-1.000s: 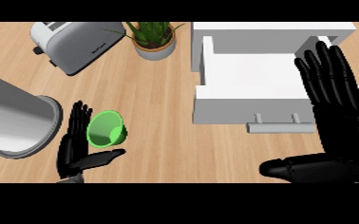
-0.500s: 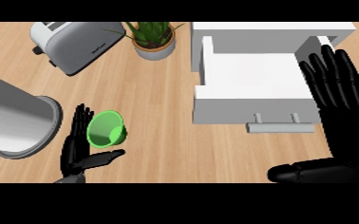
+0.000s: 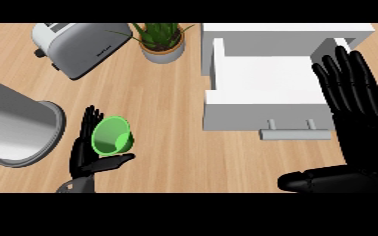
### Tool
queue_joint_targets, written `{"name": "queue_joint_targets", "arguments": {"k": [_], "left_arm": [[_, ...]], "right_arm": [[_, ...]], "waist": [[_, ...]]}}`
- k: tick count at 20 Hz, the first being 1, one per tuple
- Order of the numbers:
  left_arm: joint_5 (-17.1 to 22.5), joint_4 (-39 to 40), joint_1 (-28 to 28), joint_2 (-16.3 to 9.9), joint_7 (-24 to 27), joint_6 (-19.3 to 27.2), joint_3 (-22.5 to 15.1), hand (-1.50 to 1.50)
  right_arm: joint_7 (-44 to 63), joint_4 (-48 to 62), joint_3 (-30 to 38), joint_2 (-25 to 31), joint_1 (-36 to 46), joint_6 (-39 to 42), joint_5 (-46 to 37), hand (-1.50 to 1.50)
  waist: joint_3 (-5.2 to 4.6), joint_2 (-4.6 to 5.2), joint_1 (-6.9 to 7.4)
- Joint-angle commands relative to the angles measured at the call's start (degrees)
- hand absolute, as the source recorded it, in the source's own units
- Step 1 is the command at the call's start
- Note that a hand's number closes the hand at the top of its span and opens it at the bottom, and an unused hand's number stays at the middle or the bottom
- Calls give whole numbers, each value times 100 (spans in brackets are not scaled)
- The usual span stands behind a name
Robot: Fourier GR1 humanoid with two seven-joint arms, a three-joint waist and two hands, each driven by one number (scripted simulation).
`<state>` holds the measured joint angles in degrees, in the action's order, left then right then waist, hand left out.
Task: Pick up the cup, place it into the drawer and close the drawer
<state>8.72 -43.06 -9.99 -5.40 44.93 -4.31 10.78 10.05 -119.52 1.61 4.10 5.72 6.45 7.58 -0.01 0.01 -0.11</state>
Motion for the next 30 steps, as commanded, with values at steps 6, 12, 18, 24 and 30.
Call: {"name": "queue_joint_targets", "arguments": {"k": [6, 12, 18, 24, 30], "left_arm": [[238, 1325, -595, -208, 642, -459, 307, -150], [332, 1308, -780, 84, 487, -852, 128, -150], [305, 2049, -1079, 3, 1077, -1410, 172, 150], [366, 1455, -832, -40, 1270, -1548, 83, 150], [292, 793, -571, 287, 1486, -830, -28, 150]], "right_arm": [[-356, -21, 194, 79, -365, 279, 225, -150], [-226, 103, -239, -269, -163, -115, -202, -150], [578, -328, 463, 263, 137, 94, 594, -150], [452, -76, 231, 158, 291, -46, 209, -150], [116, -105, 257, 120, -85, 115, 252, -150]], "waist": [[-1, 5, -22], [-1, 2, -6], [-6, 13, -49], [-3, 3, -1], [5, -20, 38]]}}
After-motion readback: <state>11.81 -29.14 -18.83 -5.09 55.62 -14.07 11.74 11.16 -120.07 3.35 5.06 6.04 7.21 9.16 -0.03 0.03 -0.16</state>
